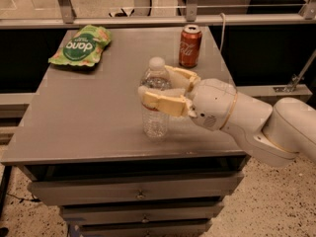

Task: Place water bottle upright

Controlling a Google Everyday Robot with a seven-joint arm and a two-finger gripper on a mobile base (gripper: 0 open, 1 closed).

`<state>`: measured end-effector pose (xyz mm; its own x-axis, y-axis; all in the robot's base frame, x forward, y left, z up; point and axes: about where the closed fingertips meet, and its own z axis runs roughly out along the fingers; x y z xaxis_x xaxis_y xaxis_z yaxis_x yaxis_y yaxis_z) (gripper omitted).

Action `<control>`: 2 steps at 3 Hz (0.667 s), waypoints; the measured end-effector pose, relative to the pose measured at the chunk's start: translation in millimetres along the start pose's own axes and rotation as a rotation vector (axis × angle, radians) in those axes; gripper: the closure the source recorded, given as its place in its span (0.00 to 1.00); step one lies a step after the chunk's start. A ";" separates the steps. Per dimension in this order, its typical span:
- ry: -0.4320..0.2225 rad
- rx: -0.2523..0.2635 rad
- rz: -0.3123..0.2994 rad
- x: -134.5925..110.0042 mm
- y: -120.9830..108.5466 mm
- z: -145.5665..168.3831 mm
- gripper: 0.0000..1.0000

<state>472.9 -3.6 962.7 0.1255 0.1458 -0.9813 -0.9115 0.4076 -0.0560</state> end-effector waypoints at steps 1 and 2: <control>0.009 -0.015 -0.012 3.5 2.1 0.2 0.60; 0.015 -0.023 -0.014 6.7 3.4 0.2 0.36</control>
Offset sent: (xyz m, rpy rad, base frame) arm -0.0015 -0.0013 -0.0125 -0.0275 -0.0068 0.0178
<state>470.7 -1.1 955.9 0.1326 0.1270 -0.9830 -0.9183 0.3889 -0.0736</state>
